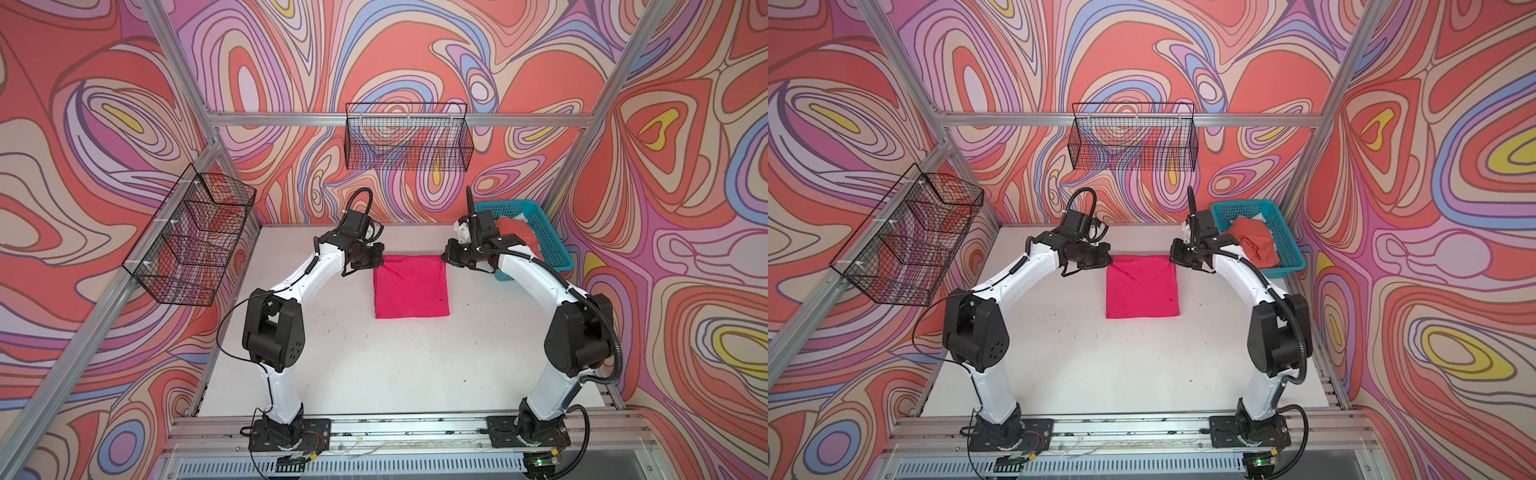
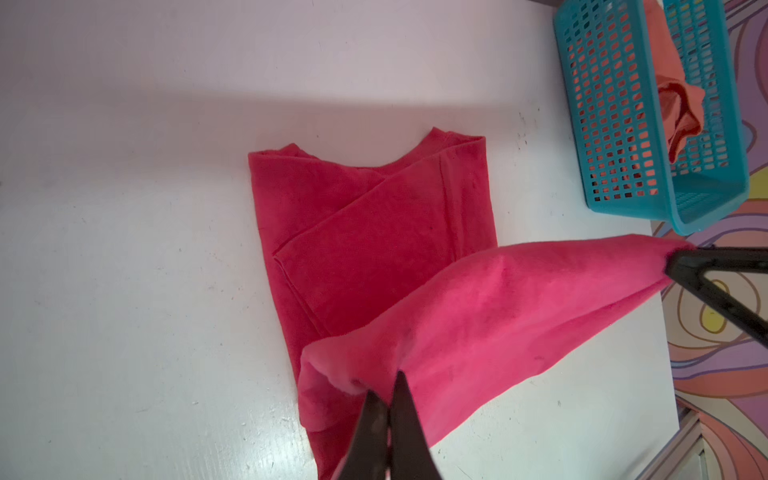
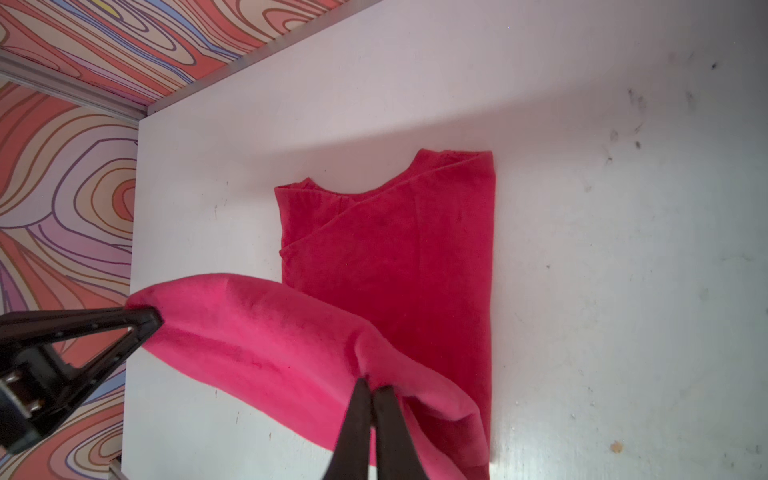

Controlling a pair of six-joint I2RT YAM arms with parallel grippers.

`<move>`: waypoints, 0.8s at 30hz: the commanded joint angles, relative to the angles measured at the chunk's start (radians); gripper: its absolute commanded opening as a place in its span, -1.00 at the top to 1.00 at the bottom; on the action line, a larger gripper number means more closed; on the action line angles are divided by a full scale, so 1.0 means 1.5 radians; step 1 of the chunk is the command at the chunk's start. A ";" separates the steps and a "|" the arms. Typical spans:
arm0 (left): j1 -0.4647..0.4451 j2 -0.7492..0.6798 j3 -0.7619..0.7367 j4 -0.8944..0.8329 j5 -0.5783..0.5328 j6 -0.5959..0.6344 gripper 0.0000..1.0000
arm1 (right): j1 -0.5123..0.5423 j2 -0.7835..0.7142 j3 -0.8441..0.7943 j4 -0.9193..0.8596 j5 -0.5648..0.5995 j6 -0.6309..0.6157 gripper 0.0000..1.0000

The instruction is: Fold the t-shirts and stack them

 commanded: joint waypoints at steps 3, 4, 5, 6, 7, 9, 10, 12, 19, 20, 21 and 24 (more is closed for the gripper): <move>0.005 0.043 0.045 0.036 -0.024 -0.002 1.00 | -0.012 0.057 0.048 0.024 0.005 -0.034 1.00; 0.005 0.049 0.046 0.041 -0.032 0.000 1.00 | -0.012 0.064 0.049 0.033 0.005 -0.036 1.00; 0.007 0.055 0.047 0.045 -0.037 0.001 1.00 | -0.013 0.071 0.050 0.040 0.004 -0.038 1.00; 0.009 0.063 0.049 0.051 -0.038 0.000 1.00 | -0.016 0.080 0.053 0.046 0.002 -0.040 1.00; 0.013 0.073 0.049 0.057 -0.033 -0.003 1.00 | -0.018 0.089 0.056 0.054 0.000 -0.042 1.00; 0.015 0.095 0.054 0.064 -0.025 -0.003 1.00 | -0.020 0.106 0.058 0.067 -0.004 -0.041 1.00; 0.015 0.106 0.057 0.064 -0.025 -0.002 1.00 | -0.020 0.112 0.059 0.075 -0.006 -0.041 1.00; 0.018 0.128 0.063 0.071 -0.029 -0.001 1.00 | -0.022 0.126 0.060 0.098 -0.005 -0.040 1.00; 0.029 0.205 0.125 0.097 -0.040 -0.007 1.00 | -0.029 0.172 0.062 0.154 0.003 -0.025 1.00; 0.030 0.217 0.137 0.097 -0.039 -0.008 1.00 | -0.029 0.177 0.061 0.159 0.010 -0.023 1.00; 0.030 0.231 0.153 0.097 -0.039 -0.008 1.00 | -0.030 0.183 0.059 0.165 0.013 -0.022 1.00; 0.030 0.266 0.190 0.090 -0.039 -0.013 1.00 | -0.032 0.196 0.049 0.200 0.025 -0.009 1.00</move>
